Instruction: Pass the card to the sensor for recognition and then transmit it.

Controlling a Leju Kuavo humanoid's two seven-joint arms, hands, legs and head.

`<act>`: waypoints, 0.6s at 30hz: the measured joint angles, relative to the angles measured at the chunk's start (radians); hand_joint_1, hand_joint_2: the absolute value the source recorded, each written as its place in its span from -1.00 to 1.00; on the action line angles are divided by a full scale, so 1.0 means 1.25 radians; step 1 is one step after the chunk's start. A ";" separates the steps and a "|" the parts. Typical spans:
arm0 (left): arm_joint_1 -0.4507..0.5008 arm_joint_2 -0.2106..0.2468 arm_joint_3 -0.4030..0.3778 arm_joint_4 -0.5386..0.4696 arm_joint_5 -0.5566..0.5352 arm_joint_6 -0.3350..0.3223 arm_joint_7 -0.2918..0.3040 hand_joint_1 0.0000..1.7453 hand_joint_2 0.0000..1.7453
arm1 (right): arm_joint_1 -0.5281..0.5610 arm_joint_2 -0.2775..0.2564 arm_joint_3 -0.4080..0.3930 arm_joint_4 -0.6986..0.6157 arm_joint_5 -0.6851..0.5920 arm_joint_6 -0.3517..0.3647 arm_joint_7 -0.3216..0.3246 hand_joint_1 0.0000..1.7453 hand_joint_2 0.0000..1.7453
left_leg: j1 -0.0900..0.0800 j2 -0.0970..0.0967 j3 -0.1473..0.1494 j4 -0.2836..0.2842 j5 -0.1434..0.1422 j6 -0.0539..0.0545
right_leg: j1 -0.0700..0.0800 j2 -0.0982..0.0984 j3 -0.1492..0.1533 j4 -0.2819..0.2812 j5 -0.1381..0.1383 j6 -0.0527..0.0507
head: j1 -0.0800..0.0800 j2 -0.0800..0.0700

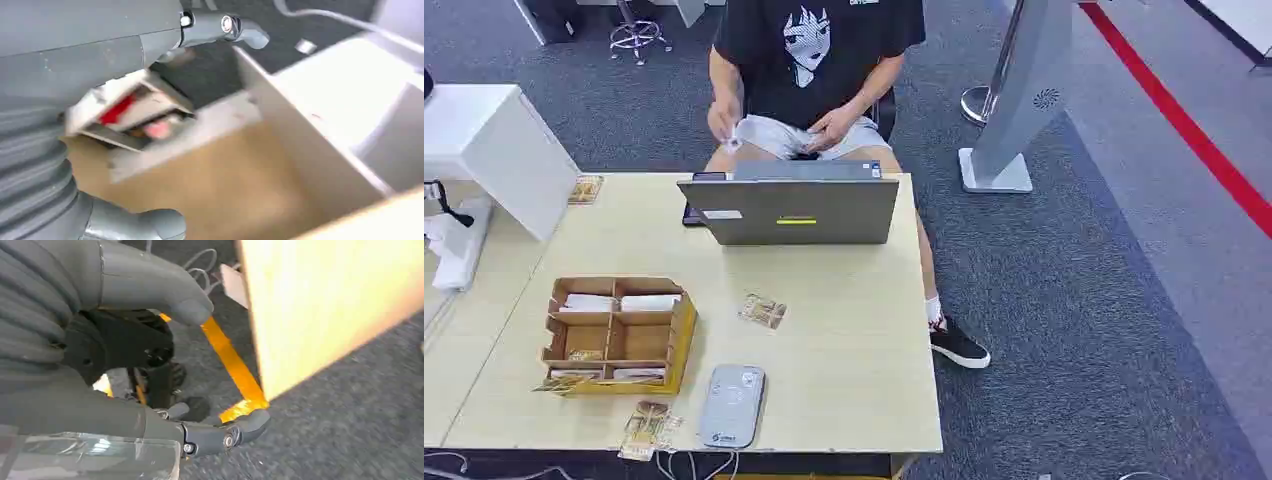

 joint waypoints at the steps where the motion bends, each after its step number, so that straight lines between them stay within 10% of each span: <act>1: 0.000 0.000 0.004 -0.004 -0.006 -0.014 -0.013 -1.00 1.00 | 0.000 0.000 -0.006 0.000 0.000 -0.002 -0.005 -1.00 1.00 | 0.000 0.000 0.000 0.000 0.000 0.000 | 0.000 0.000 0.000 0.000 0.000 0.000 | 0.000 0.000; 10: 0.001 -0.122 0.055 -0.344 -0.007 -0.046 0.065 -1.00 1.00 | -0.007 0.008 -0.082 0.000 -0.008 -0.006 -0.039 -1.00 1.00 | 0.000 0.000 0.000 0.000 0.000 0.000 | 0.000 0.000 0.000 0.000 0.000 0.000 | 0.000 0.000; 14: 0.050 -0.172 -0.013 -0.586 0.093 0.127 0.062 -1.00 1.00 | -0.009 0.014 -0.119 -0.001 0.005 0.001 -0.054 -1.00 1.00 | 0.000 0.001 0.001 0.000 0.000 0.000 | 0.000 0.002 0.000 0.000 0.000 0.000 | 0.001 0.000; 18: 0.094 -0.193 -0.084 -0.723 0.111 0.151 0.047 -1.00 1.00 | -0.014 0.017 -0.142 -0.002 0.010 0.005 -0.055 -1.00 1.00 | 0.000 -0.003 0.000 0.000 0.000 0.000 | 0.000 -0.002 0.000 0.000 -0.001 0.000 | 0.001 0.000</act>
